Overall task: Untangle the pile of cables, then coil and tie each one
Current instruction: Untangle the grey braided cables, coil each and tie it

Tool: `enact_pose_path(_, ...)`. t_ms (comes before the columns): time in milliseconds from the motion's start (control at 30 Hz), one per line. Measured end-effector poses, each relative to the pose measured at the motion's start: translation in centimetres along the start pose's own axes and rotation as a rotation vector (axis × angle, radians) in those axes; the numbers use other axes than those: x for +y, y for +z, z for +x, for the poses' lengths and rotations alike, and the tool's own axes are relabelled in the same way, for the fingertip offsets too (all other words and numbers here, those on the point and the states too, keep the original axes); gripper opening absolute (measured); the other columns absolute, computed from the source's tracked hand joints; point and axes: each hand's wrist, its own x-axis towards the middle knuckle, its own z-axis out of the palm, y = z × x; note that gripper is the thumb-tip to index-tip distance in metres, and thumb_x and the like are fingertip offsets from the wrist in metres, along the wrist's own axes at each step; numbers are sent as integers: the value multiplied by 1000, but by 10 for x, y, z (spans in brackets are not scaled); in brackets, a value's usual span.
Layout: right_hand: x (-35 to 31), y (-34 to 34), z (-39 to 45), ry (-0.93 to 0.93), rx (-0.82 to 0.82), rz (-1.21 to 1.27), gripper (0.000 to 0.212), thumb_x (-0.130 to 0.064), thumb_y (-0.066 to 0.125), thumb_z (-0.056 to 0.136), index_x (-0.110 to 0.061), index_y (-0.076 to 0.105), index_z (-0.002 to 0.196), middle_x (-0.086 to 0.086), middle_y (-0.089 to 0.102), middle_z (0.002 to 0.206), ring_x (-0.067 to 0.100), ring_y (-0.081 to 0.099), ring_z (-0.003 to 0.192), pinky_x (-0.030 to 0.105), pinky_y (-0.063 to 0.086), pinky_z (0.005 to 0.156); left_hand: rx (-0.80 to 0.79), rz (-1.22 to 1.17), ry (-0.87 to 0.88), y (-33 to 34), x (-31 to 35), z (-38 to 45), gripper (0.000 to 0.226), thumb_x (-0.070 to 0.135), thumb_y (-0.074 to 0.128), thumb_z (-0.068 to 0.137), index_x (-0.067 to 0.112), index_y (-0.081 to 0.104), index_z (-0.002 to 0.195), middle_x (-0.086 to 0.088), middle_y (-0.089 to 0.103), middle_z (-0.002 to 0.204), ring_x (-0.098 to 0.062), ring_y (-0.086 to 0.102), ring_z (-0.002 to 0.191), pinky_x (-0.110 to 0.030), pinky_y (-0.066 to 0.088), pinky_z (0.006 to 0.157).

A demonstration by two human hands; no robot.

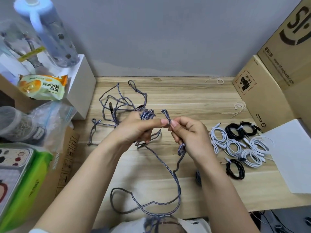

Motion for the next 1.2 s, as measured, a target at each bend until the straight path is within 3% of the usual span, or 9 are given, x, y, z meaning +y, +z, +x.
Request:
enact_pose_path(200,-7,1,-4,75,-97,171,29,-7,48,95,-8,58,67,-7,39,42,3,30,39,15,25,39,-153,136,-30,-5,-2,1,29,19,79,65,-3,64,78,4,33,47,-9,28,37,-17,30,41)
enact_pose_path(300,-11,-2,-6,105,-141,266,30,-5,46,94,-5,54,65,-3,36,43,1,28,35,12,24,39,-198,275,-18,-9,6,1,11,17,77,70,14,67,65,1,39,50,-10,32,41,-17,30,42)
enact_pose_path(400,-17,-7,-7,150,-198,392,25,-11,50,89,-5,51,65,-1,35,44,0,28,31,11,22,36,-40,434,0,-11,2,8,22,12,72,80,19,64,60,3,43,48,-10,36,44,-19,34,46)
enact_pose_path(533,-16,-7,-8,251,-378,702,20,-14,63,79,-11,58,60,-5,35,41,-1,26,27,16,12,37,291,731,114,-8,-6,21,36,34,57,86,4,57,65,-10,49,55,-22,45,54,-34,41,56)
enact_pose_path(633,-17,-20,-1,169,-374,804,16,-24,71,70,-14,62,61,-8,37,40,-2,29,27,13,18,35,188,808,89,-5,-3,16,43,38,50,92,14,61,58,2,53,45,-12,54,53,-27,43,57)
enact_pose_path(900,3,-40,10,166,-270,884,33,-36,86,56,-13,63,63,-8,38,41,-2,32,27,13,31,33,-540,173,-125,-21,-3,-3,45,43,59,80,16,58,45,3,27,31,-14,25,33,-18,39,46)
enact_pose_path(1067,9,-31,13,188,-325,860,36,-40,87,54,-15,63,63,-9,39,42,1,35,29,14,34,35,-1053,-631,40,-22,2,-3,19,26,54,93,23,55,74,6,20,42,-11,20,38,-20,42,55)
enact_pose_path(1133,10,-24,15,203,-310,847,40,-42,88,51,-15,62,65,-8,39,44,2,37,30,15,37,36,-1085,-996,43,-11,10,-5,19,22,46,98,11,55,85,7,17,46,-11,15,41,-26,37,60)
enact_pose_path(1200,10,-22,16,215,-306,817,43,-43,88,50,-15,61,67,-7,38,45,4,39,33,17,40,38,-935,-1187,88,-4,20,-8,22,21,47,98,1,52,90,8,18,49,-10,15,44,-28,33,62)
